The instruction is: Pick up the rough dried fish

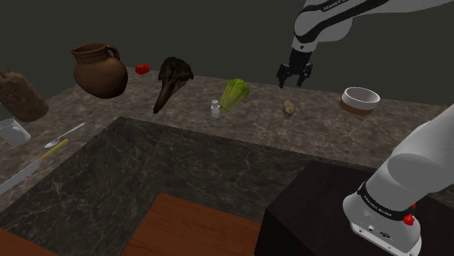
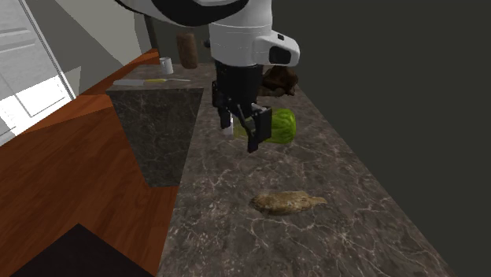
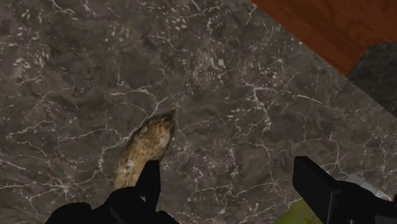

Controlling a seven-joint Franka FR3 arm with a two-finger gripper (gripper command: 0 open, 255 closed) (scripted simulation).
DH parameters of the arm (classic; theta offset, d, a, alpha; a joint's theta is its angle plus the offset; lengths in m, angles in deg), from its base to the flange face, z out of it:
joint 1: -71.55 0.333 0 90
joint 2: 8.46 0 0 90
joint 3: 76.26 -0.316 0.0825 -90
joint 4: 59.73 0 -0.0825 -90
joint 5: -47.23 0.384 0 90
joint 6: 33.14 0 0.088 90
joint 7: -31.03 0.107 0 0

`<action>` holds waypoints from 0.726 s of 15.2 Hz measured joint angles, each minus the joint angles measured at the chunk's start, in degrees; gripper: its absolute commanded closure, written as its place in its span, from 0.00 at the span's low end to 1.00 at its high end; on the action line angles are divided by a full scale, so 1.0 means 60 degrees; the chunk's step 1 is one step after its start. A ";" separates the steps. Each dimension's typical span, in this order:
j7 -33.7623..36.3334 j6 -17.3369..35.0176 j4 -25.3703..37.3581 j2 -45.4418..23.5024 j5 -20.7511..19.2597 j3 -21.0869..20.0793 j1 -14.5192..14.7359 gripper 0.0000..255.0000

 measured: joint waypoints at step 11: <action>-0.0739 0.1136 0.1559 -0.3596 0.1593 0.0759 -0.0769 0.00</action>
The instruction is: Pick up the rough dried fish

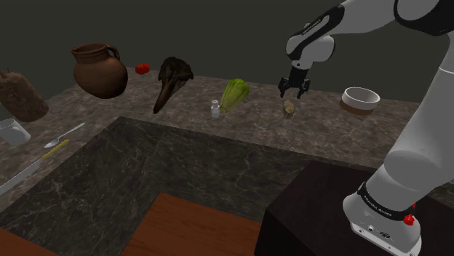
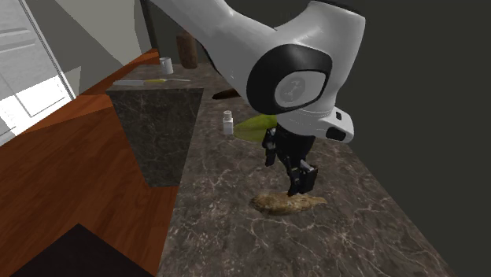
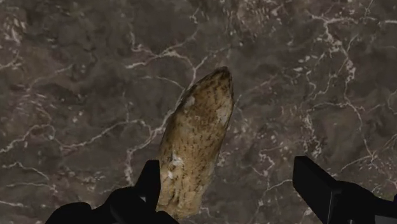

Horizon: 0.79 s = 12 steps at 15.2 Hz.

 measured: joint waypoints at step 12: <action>-0.0539 0.0886 0.0593 -0.1881 0.0992 -0.0120 -0.0487 1.00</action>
